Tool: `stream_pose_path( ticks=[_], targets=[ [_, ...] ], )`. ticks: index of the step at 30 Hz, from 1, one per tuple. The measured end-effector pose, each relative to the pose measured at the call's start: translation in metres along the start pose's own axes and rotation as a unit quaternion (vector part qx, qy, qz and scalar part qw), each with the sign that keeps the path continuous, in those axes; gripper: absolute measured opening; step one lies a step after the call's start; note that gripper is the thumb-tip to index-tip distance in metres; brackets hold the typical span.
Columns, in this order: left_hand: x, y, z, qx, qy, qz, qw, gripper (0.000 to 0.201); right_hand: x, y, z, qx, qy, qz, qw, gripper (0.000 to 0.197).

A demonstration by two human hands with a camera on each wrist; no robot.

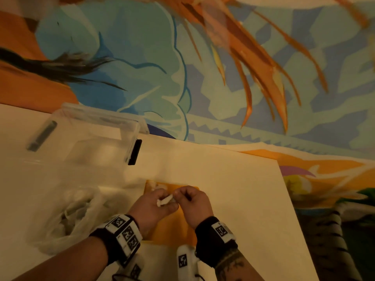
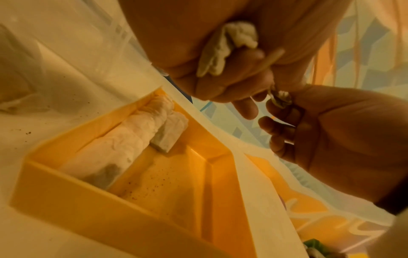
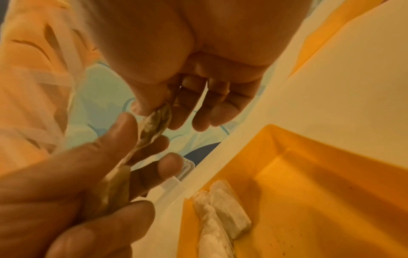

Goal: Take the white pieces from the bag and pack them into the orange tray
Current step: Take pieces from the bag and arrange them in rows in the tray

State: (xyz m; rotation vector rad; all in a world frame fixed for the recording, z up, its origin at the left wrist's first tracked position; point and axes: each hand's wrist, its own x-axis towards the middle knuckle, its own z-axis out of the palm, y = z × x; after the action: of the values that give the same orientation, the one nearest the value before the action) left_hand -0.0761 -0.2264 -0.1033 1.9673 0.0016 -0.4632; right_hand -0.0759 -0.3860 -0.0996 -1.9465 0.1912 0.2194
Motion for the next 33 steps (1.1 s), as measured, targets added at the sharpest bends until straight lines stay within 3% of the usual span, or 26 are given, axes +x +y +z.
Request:
stream_pose_path(
  ticks=[4, 6, 8, 11, 14, 19, 22, 26, 33],
  targets=[
    [-0.001, 0.001, 0.0, -0.066, 0.03, -0.017, 0.997, 0.027, 0.0, -0.006, -0.012, -0.005, 0.026, -0.021, 0.999, 0.013],
    [-0.001, 0.008, -0.001, -0.086, 0.052, -0.009, 0.995, 0.014, -0.001, -0.009, -0.014, 0.009, 0.026, -0.027, 0.999, 0.017],
    [-0.003, 0.014, -0.002, -0.112, 0.086, -0.015, 0.99, 0.019, -0.004, -0.012, -0.014, 0.027, 0.025, -0.019, 0.999, 0.022],
    [-0.004, 0.019, -0.005, -0.148, 0.129, -0.036, 0.98, 0.014, -0.008, -0.014, -0.012, 0.054, 0.004, -0.011, 0.998, 0.024],
    [-0.005, 0.021, -0.008, -0.143, 0.154, -0.022, 0.977, 0.014, -0.012, -0.006, -0.007, 0.008, -0.039, -0.01, 0.999, 0.022],
    [-0.014, 0.022, -0.008, -0.073, 0.124, -0.002, 0.99, 0.003, -0.02, -0.004, -0.005, -0.004, -0.031, -0.037, 0.999, 0.012],
    [-0.016, 0.022, -0.009, -0.068, 0.124, 0.006, 0.99, 0.009, -0.025, -0.007, -0.007, -0.007, -0.025, -0.032, 0.999, 0.022],
    [-0.017, 0.022, -0.008, -0.058, 0.135, 0.012, 0.989, 0.009, -0.025, -0.004, -0.003, 0.028, -0.021, -0.026, 0.999, 0.013],
    [-0.019, 0.018, -0.017, -0.058, 0.121, 0.022, 0.991, 0.012, -0.023, -0.002, 0.001, 0.005, -0.043, -0.023, 0.999, 0.037]
  ],
)
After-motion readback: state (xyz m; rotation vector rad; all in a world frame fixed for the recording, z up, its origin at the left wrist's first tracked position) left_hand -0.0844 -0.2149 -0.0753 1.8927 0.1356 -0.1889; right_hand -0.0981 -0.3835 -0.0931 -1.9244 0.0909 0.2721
